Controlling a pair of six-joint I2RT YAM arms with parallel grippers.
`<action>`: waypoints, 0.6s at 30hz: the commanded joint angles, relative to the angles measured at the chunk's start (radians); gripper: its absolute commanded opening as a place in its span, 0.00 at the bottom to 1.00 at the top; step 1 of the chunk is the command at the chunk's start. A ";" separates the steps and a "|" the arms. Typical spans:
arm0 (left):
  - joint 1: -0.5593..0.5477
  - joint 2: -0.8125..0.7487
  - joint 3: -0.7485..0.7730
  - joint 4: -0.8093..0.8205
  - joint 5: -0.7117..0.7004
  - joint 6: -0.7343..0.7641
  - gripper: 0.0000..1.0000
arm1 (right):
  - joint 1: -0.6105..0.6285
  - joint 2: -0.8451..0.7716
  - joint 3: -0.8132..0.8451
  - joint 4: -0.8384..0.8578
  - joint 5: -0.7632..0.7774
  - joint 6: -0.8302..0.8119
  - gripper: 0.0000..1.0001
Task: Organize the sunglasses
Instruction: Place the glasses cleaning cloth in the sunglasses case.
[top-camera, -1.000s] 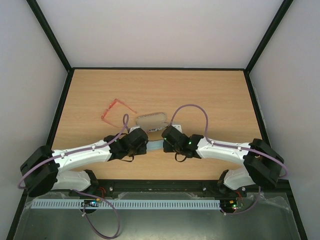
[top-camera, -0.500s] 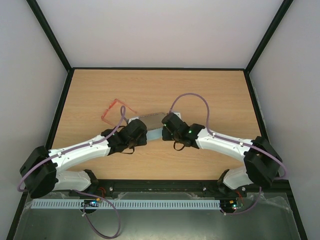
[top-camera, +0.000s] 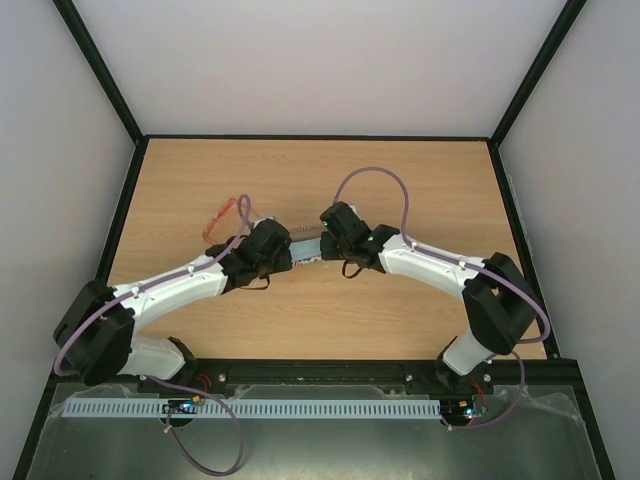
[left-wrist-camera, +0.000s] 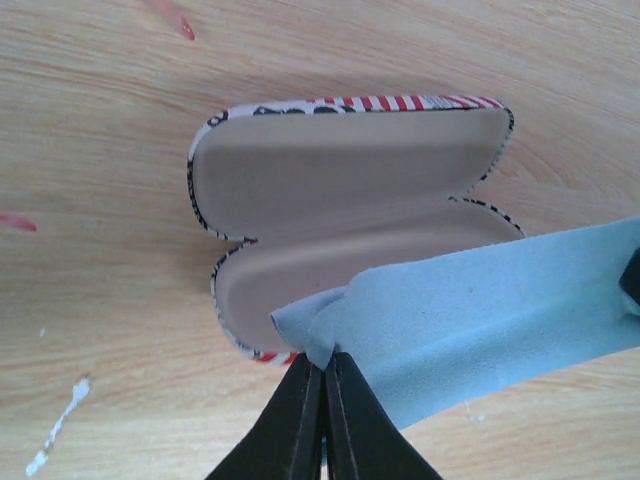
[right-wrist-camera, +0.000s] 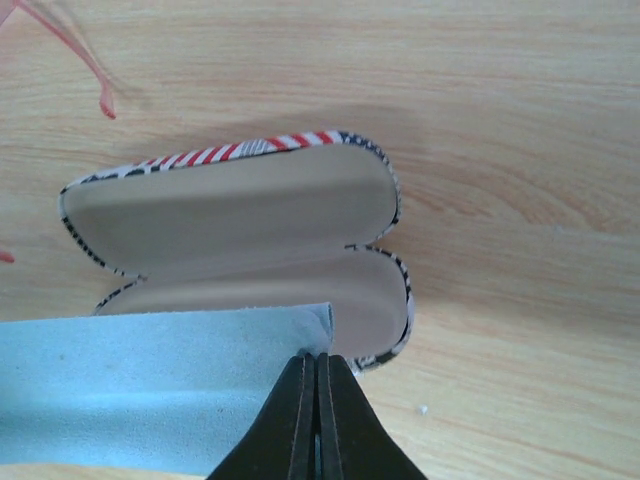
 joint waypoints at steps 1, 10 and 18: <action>0.027 0.056 0.035 0.041 -0.009 0.039 0.02 | -0.034 0.047 0.058 -0.020 0.016 -0.050 0.01; 0.079 0.159 0.029 0.138 -0.005 0.061 0.02 | -0.086 0.141 0.112 0.009 -0.010 -0.079 0.01; 0.123 0.229 0.041 0.207 0.010 0.086 0.02 | -0.111 0.225 0.176 0.017 -0.036 -0.094 0.01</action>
